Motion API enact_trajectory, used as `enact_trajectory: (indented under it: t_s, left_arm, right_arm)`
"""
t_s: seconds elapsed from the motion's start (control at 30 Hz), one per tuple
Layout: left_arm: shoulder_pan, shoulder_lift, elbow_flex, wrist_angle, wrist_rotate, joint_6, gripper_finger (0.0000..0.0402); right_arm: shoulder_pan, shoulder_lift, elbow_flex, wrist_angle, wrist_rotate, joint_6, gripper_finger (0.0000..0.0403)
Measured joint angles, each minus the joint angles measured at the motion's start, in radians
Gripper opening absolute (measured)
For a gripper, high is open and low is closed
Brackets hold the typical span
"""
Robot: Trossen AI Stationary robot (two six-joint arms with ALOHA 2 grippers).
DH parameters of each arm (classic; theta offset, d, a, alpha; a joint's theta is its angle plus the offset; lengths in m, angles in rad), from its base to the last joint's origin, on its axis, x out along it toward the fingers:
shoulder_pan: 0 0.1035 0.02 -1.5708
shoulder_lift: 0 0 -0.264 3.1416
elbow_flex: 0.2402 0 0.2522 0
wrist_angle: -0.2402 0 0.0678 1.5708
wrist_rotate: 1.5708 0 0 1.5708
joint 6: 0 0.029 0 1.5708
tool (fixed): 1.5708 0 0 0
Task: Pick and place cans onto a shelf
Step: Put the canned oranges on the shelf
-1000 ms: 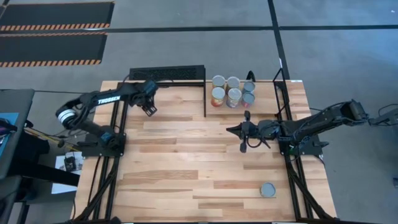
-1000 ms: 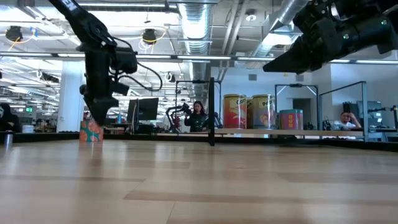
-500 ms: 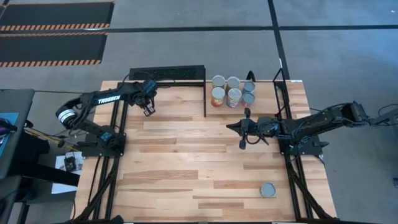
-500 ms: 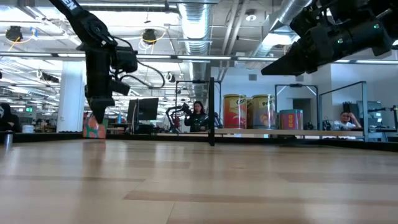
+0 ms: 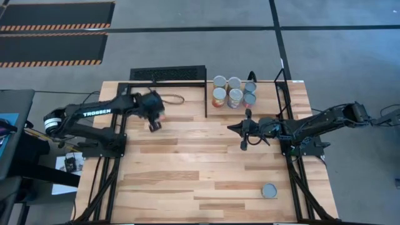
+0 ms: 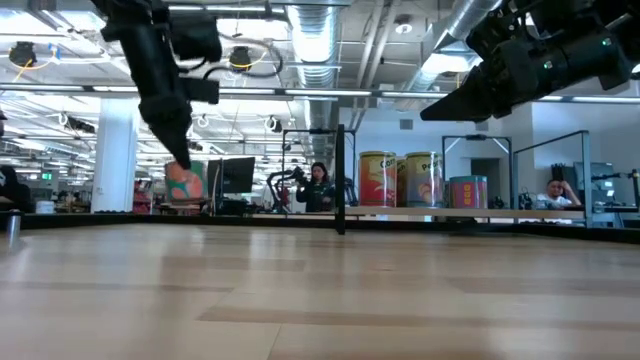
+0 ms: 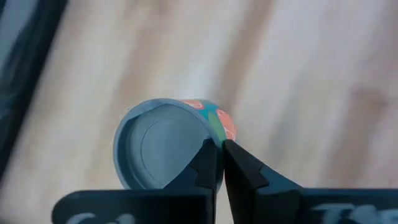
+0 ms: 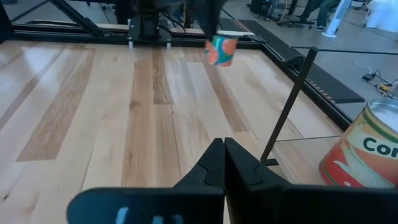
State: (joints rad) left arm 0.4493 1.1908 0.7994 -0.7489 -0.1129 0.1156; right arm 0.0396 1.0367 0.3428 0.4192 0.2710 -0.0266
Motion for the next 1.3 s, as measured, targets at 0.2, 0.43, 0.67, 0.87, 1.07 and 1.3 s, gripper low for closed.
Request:
enact_trajectory:
  t_s: [0.2,0.43,0.67,0.87,1.07,1.3]
  left_arm:
    - [-0.275,0.006,0.000,0.109,-0.030,-0.177,0.0002]
    - [-0.492,0.086,0.001,0.363,-0.026,-0.359,0.0002]
    - [-0.563,0.272,0.103,0.422,-0.031,-0.412,0.0002]
    - [-0.569,0.468,0.270,0.380,-0.036,-0.320,0.0002]
    - [-0.564,0.637,0.436,0.317,-0.072,-0.230,0.0002]
    - [-0.555,0.754,0.566,0.284,-0.083,-0.165,0.0002]
  right_arm:
    - [0.001,0.000,0.000,0.000,-0.002,0.002,0.0012]
    - [0.028,0.000,0.000,-0.004,-0.003,0.011,0.0012]
    - [0.056,0.000,0.000,-0.004,-0.002,0.020,0.0012]
    - [0.065,0.000,0.000,-0.006,-0.002,0.020,0.0012]
    - [0.064,0.000,0.000,-0.009,0.000,0.019,0.0012]
    - [0.065,0.000,0.000,-0.021,0.000,0.019,0.0012]
